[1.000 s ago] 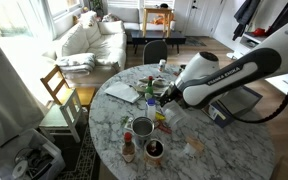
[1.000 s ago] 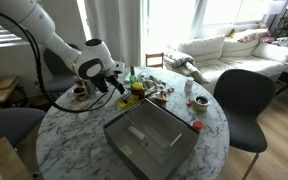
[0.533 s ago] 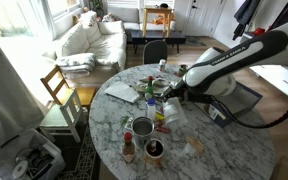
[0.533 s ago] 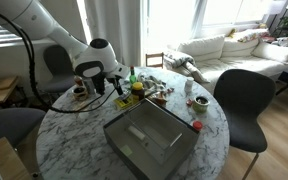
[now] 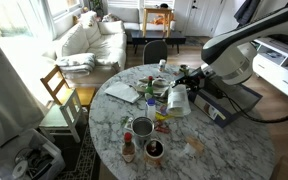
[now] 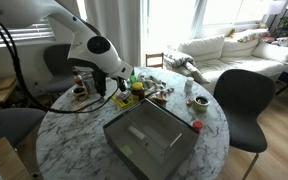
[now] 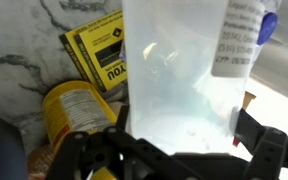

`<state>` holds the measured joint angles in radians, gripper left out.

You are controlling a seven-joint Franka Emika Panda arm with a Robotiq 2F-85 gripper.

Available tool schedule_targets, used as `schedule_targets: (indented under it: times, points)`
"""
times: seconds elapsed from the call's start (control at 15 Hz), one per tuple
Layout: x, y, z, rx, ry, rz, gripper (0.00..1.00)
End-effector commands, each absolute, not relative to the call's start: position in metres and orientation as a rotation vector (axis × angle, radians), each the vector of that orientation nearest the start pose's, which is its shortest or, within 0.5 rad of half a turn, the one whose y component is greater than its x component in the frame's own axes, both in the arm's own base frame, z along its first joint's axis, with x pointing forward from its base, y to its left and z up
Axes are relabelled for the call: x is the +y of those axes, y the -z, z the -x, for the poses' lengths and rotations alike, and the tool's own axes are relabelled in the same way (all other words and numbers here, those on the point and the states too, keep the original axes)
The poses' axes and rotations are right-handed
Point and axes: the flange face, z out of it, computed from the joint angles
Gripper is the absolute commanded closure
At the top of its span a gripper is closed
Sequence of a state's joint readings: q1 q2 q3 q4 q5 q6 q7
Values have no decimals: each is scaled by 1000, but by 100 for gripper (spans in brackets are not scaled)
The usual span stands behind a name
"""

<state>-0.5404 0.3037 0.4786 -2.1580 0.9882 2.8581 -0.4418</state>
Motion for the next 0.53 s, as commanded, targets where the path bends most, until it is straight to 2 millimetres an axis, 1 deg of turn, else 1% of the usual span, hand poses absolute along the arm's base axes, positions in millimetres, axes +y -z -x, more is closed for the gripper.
schedule_targets:
  times: [0.0,0.13,0.27,0.4,0.47]
  points:
    - [-93,-298,-557,681,681,2408,0]
    - [-99,-286,-539,691,661,2472,0]
    - [-102,-272,-521,754,631,2574,0]
    - [-104,-256,-501,756,586,2679,0]
    - [-104,-252,-491,749,559,2728,0]
